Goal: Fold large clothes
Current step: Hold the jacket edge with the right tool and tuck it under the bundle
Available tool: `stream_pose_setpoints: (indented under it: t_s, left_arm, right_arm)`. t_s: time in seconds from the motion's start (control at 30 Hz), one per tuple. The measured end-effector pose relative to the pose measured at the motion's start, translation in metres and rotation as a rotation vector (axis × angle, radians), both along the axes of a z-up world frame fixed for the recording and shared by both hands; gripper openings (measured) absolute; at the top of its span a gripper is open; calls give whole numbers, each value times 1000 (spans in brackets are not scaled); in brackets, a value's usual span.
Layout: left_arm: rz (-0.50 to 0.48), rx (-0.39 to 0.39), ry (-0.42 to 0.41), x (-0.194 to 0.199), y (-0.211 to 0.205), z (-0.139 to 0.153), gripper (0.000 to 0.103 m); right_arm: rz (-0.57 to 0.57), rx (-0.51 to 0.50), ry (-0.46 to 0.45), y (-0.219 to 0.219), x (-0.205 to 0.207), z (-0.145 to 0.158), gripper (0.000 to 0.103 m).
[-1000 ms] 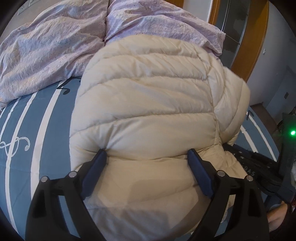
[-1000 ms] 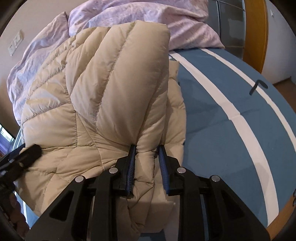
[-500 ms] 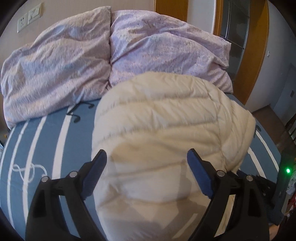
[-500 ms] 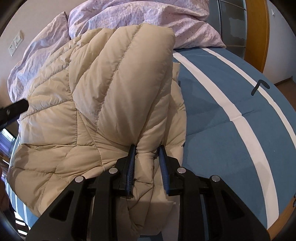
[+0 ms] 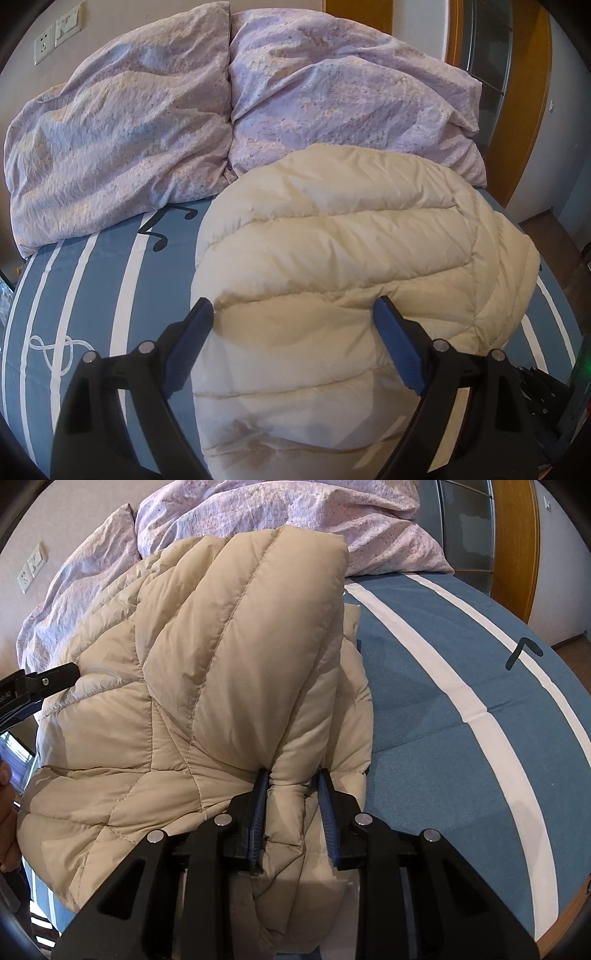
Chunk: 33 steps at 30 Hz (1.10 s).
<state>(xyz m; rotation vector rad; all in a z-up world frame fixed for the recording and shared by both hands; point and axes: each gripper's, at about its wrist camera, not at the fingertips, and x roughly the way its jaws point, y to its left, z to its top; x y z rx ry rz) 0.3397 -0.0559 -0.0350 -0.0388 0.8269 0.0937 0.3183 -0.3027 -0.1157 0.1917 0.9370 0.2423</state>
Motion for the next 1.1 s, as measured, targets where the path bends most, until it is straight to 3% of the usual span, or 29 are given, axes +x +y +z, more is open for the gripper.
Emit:
stream_pose_setpoints:
  t_s: [0.37,0.63,1.1]
  left_arm:
    - [44,4,43,19,12,-31,99]
    - [47,44,34,21,8,-49,101]
    - [66,24,20,23,13,-64,101]
  right_arm:
    - [10,13,-5,-3,0,-2,29]
    - [8,32,-9,-4,1,-3,31]
    - [9,53,-12,-8,4,-6,36]
